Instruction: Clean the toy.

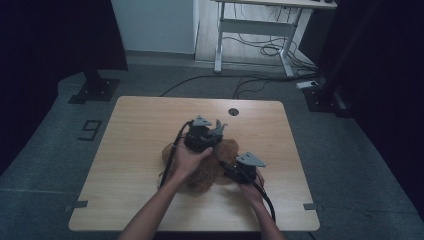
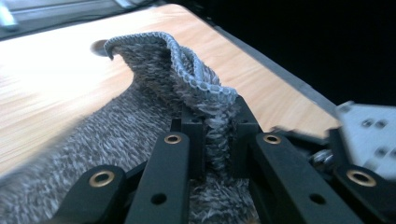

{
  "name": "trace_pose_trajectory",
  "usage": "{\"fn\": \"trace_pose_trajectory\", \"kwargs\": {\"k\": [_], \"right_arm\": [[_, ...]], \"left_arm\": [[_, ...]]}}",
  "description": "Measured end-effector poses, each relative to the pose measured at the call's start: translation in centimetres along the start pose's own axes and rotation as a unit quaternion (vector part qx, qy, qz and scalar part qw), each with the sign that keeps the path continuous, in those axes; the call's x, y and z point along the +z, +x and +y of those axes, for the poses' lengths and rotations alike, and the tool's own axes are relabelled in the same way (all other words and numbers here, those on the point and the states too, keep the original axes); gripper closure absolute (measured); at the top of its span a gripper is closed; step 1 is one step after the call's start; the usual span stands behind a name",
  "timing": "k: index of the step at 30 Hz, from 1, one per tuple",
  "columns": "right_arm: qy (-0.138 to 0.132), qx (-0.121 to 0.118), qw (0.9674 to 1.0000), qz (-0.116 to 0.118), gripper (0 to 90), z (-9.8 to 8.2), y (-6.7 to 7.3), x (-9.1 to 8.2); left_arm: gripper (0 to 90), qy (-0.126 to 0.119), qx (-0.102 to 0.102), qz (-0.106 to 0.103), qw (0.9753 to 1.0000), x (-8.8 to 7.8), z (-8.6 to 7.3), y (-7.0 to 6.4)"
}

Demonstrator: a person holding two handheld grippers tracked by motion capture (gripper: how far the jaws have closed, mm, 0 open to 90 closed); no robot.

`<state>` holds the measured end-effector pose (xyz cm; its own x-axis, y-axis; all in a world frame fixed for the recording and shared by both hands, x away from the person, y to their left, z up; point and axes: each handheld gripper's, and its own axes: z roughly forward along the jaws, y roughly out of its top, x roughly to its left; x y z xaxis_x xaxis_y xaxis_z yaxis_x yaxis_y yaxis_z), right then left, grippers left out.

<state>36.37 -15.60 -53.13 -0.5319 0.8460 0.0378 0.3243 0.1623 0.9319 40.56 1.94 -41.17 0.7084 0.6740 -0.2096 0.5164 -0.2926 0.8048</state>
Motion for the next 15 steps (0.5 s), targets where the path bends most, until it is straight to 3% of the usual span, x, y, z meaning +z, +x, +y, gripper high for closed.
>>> {"fn": "trace_pose_trajectory", "kwargs": {"k": [2, 4, 5, 7, 11, 15], "right_arm": [[-0.002, 0.002, 1.0, 0.0, 41.9, 0.0, 0.0, 0.1], [0.0, 0.0, 1.0, 0.002, 41.7, -0.1, -0.1, 0.0], [0.0, 0.0, 1.0, 0.002, 41.5, -0.1, -0.1, 0.0], [0.001, 0.001, 1.0, 0.002, 41.3, -0.2, -0.2, -0.1], [-0.002, 0.005, 1.0, 0.0, 41.2, -0.3, -0.1, -0.1], [-0.003, 0.007, 1.0, 0.0, 41.0, -0.3, 0.0, -0.2]], "left_arm": [[80.3, 0.016, 0.01, -0.001, 0.9998, 1.9, -0.2, -0.8], [80.1, 0.044, 0.023, 0.025, 0.9985, 3.7, -0.9, -1.0], [80.1, 0.048, 0.018, 0.025, 0.9984, 4.3, -1.4, -0.6], [80.2, 0.036, -0.014, 0.008, 0.9992, 3.8, -1.9, 0.4], [80.0, 0.042, -0.003, 0.056, 0.9975, 2.0, -2.5, 1.8], [80.2, 0.034, -0.036, 0.067, 0.9965, -0.2, -4.1, 4.2]]}}
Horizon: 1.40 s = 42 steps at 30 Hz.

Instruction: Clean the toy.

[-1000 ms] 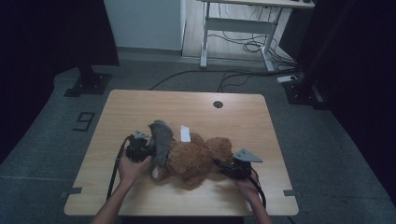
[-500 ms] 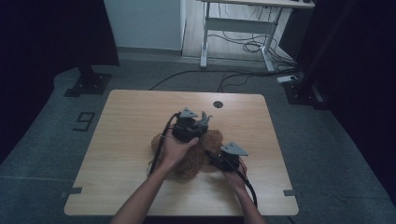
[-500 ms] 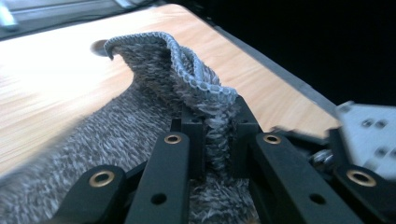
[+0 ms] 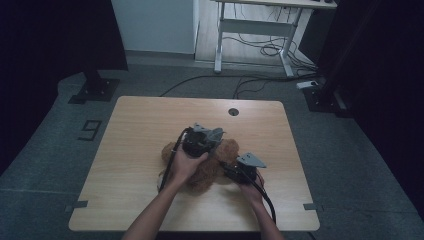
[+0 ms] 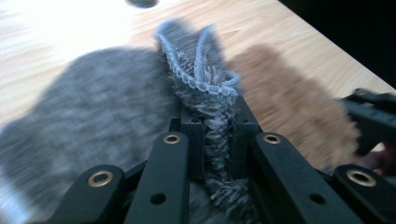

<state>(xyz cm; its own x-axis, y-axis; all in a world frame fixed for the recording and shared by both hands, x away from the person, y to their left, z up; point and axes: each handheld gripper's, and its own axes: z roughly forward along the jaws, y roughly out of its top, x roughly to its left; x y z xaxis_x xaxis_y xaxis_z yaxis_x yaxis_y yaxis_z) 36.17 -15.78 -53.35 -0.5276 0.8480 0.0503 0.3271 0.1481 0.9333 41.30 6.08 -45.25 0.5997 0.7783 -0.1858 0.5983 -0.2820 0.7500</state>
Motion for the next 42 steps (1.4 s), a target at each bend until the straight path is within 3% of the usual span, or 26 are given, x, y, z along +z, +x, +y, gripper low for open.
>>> {"fn": "trace_pose_trajectory", "kwargs": {"k": [3, 6, 13, 15, 19, 23, 26, 30, 34, 38, 42], "right_arm": [[0.0, -0.003, 1.0, -0.004, 41.0, 0.0, 0.1, 0.0], [-0.003, 0.001, 1.0, -0.007, 40.8, -0.1, 0.2, 0.0], [-0.005, 0.005, 0.9999, -0.008, 40.7, -0.1, 0.2, 0.1], [-0.005, 0.005, 0.9999, -0.008, 40.7, -0.1, 0.2, 0.1], [-0.004, 0.005, 0.9999, -0.008, 40.7, -0.1, 0.2, 0.1], [-0.005, 0.005, 0.9999, -0.009, 40.7, -0.1, 0.2, 0.1], [-0.005, 0.004, 0.9999, -0.011, 40.8, -0.1, 0.2, 0.1], [-0.003, -0.001, 0.9999, -0.015, 40.9, 0.1, 0.1, 0.4], [-0.006, -0.004, 0.9996, -0.029, 41.2, 0.3, 0.0, 1.1], [-0.013, -0.007, 0.9989, -0.044, 41.2, 0.4, -0.3, 1.8], [-0.018, 0.003, 0.9986, -0.05, 41.2, 0.4, -0.8, 2.1]], "left_arm": [[80.4, -0.01, 0.004, 0.028, 0.9996, -1.4, -0.7, 1.4], [80.5, -0.014, -0.007, 0.047, 0.9988, -2.9, -1.5, 3.2], [80.9, -0.011, -0.06, 0.075, 0.9953, -4.6, -5.6, 8.0], [80.9, -0.012, -0.069, 0.076, 0.9946, -4.7, -6.4, 8.6], [80.9, -0.006, -0.063, 0.092, 0.9938, -5.1, -7.2, 9.1], [80.8, 0.008, -0.07, 0.106, 0.9919, -5.7, -8.0, 10.0], [80.7, 0.007, -0.08, 0.101, 0.9916, -6.3, -7.9, 10.4], [80.6, -0.024, -0.071, 0.075, 0.9944, -7.1, -5.7, 9.6], [80.6, -0.047, -0.032, 0.055, 0.9968, -6.7, -2.0, 6.6], [80.2, -0.049, 0.008, 0.037, 0.9981, -4.4, 1.3, 3.1], [79.6, -0.022, 0.018, 0.03, 0.9991, -1.1, 2.3, 1.7]]}}
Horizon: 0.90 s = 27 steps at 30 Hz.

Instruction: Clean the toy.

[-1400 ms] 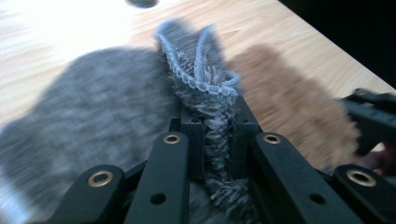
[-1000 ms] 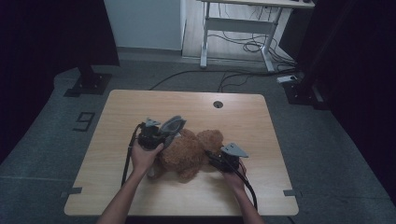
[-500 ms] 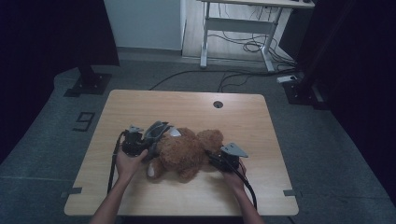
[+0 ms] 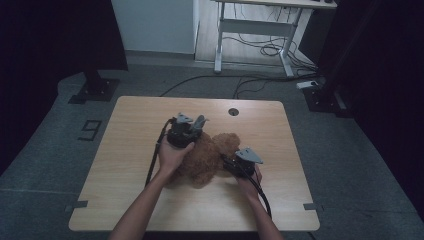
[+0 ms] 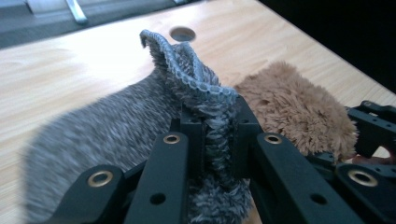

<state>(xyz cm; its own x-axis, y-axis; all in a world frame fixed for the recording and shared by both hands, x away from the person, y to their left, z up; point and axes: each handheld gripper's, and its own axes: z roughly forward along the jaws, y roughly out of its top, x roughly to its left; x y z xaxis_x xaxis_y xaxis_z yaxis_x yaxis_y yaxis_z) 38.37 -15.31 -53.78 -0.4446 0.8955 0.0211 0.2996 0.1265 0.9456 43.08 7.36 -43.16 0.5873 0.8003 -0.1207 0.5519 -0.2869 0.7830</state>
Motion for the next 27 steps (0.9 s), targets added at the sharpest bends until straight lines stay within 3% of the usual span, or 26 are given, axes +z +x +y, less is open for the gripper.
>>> {"fn": "trace_pose_trajectory", "kwargs": {"k": [3, 5, 8, 11, 16, 18, 20, 24, 27], "right_arm": [[0.004, 0.007, 1.0, 0.005, 40.9, 0.0, -0.4, -0.1], [0.005, 0.008, 0.9999, 0.011, 40.3, 0.1, -0.5, -0.1], [0.007, 0.009, 0.9998, 0.015, 38.6, 0.1, -0.5, -0.2], [0.014, 0.017, 0.9994, 0.025, 34.6, 0.3, -0.6, -0.4], [0.033, 0.027, 0.9987, 0.028, 21.7, 0.5, -0.6, -1.3], [0.049, 0.063, 0.9958, 0.046, 16.5, 0.7, -1.0, -2.1], [0.058, 0.075, 0.994, 0.055, 13.4, 1.0, -1.3, -2.8], [0.04, 0.085, 0.9937, 0.06, 12.0, 2.5, -1.9, -4.3], [0.049, 0.077, 0.994, 0.059, 8.6, 3.7, -2.0, -4.3]], "left_arm": [[79.7, 0.024, -0.005, -0.007, 0.9997, 1.8, -0.9, 0.0], [79.8, 0.022, -0.015, -0.013, 0.9995, 2.2, -1.8, 0.3], [80.2, 0.017, -0.025, -0.024, 0.9993, 1.9, -2.4, 0.6], [81.1, 0.017, -0.013, -0.023, 0.9995, 1.5, -3.2, 0.2], [81.7, -0.005, -0.003, -0.029, 0.9996, 0.7, -4.8, -0.6], [81.7, -0.012, 0.001, -0.032, 0.9994, 0.3, -5.4, -0.9], [81.7, -0.019, 0.01, -0.029, 0.9993, -0.2, -5.9, -1.5], [81.7, -0.038, 0.013, -0.032, 0.9987, -1.0, -7.1, -2.2], [81.8, -0.053, 0.015, -0.037, 0.9978, -1.6, -7.9, -2.8]]}}
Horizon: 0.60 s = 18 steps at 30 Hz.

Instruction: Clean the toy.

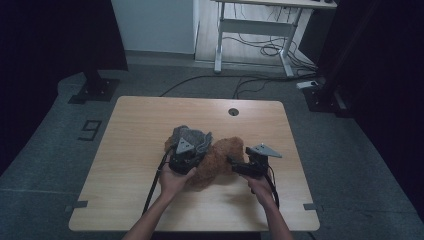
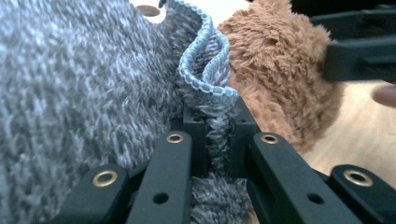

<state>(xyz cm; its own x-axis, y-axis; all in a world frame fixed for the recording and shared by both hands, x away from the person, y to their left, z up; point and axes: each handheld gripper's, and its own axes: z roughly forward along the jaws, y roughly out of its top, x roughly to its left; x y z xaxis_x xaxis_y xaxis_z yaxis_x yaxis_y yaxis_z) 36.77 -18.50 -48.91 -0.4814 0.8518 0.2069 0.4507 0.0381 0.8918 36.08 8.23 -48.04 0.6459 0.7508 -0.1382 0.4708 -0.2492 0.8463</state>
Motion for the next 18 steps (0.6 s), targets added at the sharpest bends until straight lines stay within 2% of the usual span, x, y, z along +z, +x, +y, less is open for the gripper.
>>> {"fn": "trace_pose_trajectory", "kwargs": {"k": [4, 6, 8, 9, 12, 14, 18], "right_arm": [[0.025, -0.007, 0.9996, 0.006, 4.5, 0.7, 0.2, 0.6], [0.048, -0.003, 0.9988, 0.014, 3.0, 0.3, 0.1, 1.1], [0.065, 0.007, 0.9975, 0.028, 5.4, -0.4, -0.1, 1.6], [0.065, 0.015, 0.9968, 0.045, 10.3, -1.0, -0.3, 1.7], [0.043, 0.006, 0.9971, 0.062, 23.6, -2.1, -0.6, 1.2], [0.039, -0.008, 0.997, 0.066, 31.1, -2.5, -0.5, 0.9], [0.032, -0.03, 0.997, 0.065, 38.7, -3.2, -0.3, 0.3]], "left_arm": [[81.7, -0.014, 0.014, 0.002, 0.9998, -0.6, -0.9, -1.0], [81.7, -0.019, 0.012, -0.001, 0.9998, -0.8, -1.2, -1.2], [81.6, -0.022, 0.008, -0.006, 0.9997, -0.9, -1.4, -1.3], [81.7, -0.022, 0.011, -0.006, 0.9997, -1.0, -1.6, -1.4], [81.6, -0.024, 0.013, -0.009, 0.9996, -1.1, -1.8, -1.7], [81.5, -0.024, 0.012, -0.012, 0.9996, -1.2, -1.8, -1.9], [81.1, -0.02, 0.004, -0.027, 0.9994, -2.0, -0.8, -2.7]]}}
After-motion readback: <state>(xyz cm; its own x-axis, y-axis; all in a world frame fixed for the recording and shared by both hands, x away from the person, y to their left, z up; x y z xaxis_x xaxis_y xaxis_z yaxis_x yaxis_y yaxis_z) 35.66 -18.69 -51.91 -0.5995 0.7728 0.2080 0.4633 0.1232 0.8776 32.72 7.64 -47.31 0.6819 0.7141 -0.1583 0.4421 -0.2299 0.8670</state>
